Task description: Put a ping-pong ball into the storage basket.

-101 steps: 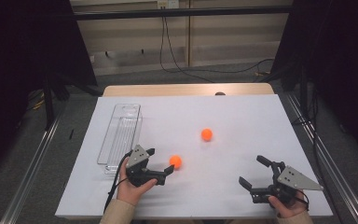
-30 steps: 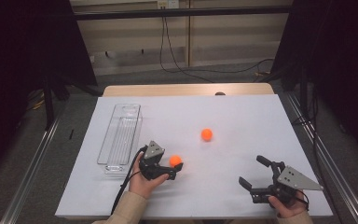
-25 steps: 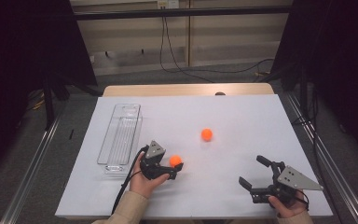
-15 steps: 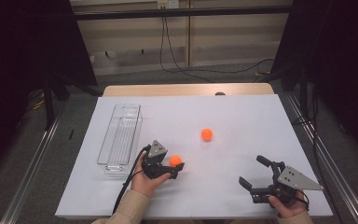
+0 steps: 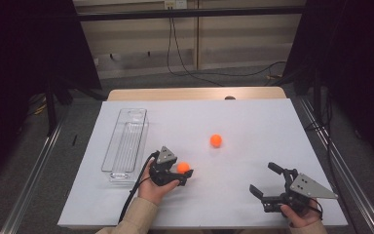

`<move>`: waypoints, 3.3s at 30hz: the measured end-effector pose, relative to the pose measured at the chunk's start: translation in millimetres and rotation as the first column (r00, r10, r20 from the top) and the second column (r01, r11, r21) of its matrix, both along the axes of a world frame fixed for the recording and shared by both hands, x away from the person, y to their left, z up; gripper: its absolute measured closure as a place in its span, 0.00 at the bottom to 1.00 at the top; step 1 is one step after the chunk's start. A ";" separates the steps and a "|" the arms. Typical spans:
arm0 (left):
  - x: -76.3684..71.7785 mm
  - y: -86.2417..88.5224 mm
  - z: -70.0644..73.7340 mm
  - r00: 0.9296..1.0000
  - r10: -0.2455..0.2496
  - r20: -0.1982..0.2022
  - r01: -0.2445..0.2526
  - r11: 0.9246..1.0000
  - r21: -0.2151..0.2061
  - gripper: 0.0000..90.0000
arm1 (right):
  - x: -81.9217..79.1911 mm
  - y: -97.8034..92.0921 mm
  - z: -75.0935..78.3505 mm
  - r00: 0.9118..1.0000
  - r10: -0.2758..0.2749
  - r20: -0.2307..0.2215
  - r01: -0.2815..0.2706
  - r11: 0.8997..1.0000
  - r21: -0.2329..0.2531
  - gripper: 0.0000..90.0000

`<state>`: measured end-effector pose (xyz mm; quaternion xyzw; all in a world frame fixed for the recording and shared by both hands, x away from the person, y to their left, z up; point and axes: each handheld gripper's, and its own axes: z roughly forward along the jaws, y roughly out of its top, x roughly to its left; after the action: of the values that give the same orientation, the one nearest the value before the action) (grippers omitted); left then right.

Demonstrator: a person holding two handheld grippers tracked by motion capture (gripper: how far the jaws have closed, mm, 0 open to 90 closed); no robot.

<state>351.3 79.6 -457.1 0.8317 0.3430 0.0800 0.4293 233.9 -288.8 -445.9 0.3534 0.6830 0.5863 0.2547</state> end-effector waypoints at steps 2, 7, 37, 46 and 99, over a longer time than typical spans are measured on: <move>0.0 -0.5 -0.3 1.000 0.000 -0.004 0.000 1.000 -0.001 0.27 | -0.1 0.0 0.1 1.000 0.000 0.000 0.000 1.000 0.001 0.02; 0.0 -1.2 -0.6 1.000 -0.008 -0.010 0.008 1.000 0.003 0.30 | 0.2 0.0 -0.1 1.000 0.002 0.000 -0.002 1.000 -0.002 0.02; 0.5 -1.4 -3.7 0.999 -0.019 -0.041 0.021 0.999 0.051 0.48 | 0.0 0.1 0.1 1.000 0.000 0.001 0.000 1.000 0.000 0.02; 1.1 -1.4 -4.7 0.999 -0.019 -0.043 0.022 0.998 0.055 0.51 | 0.1 0.2 0.1 1.000 0.002 0.002 -0.002 1.000 -0.002 0.02; 4.3 7.5 9.0 0.998 -0.004 -0.066 0.004 1.000 0.001 0.56 | 0.3 -0.1 0.2 1.000 0.006 0.003 -0.006 1.000 0.001 0.02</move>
<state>355.7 87.2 -448.1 0.8348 0.3551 0.0519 0.4175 234.2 -288.9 -445.7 0.3507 0.6833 0.5879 0.2538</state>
